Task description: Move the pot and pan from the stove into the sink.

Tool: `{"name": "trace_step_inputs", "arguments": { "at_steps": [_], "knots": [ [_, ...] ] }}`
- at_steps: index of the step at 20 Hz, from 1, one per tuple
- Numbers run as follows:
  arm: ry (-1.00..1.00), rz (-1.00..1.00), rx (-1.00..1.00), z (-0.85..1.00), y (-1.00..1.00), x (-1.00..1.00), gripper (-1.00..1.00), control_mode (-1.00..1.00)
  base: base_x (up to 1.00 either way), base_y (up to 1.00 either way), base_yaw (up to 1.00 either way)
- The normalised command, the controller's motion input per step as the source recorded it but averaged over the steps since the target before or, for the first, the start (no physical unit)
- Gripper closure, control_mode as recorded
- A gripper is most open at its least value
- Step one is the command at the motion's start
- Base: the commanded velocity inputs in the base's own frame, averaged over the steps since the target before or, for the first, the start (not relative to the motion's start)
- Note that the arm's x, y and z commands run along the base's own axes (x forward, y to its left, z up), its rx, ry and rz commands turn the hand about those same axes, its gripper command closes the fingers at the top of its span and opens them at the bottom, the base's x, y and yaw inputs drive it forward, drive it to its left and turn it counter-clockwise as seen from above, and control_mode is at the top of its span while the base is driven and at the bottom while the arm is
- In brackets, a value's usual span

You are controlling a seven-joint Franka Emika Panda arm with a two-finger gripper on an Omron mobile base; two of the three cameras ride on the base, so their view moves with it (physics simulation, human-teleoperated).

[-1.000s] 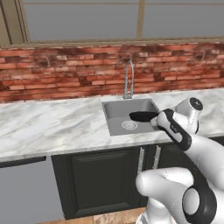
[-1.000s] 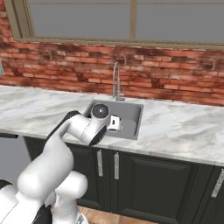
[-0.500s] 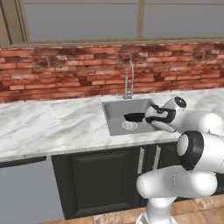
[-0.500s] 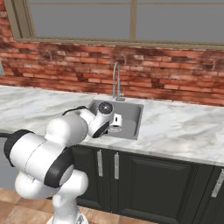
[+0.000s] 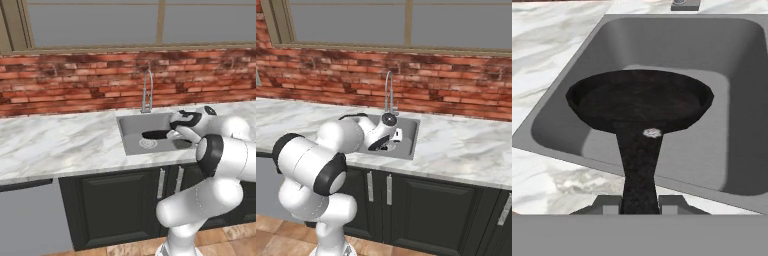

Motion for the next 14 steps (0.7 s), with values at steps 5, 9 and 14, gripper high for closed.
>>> {"name": "trace_step_inputs", "arguments": {
  "at_steps": [5,9,14],
  "knots": [
    [0.0,0.02,0.0,-0.03,-0.04,0.07,1.0,-1.0,0.0,0.0,0.0],
    [0.03,0.0,0.0,-0.27,0.0,0.36,1.0,-1.0,0.0,0.0,0.0],
    [0.01,0.0,0.0,-0.36,0.0,0.59,1.0,-1.0,0.0,0.0,0.0]
  ]
}}
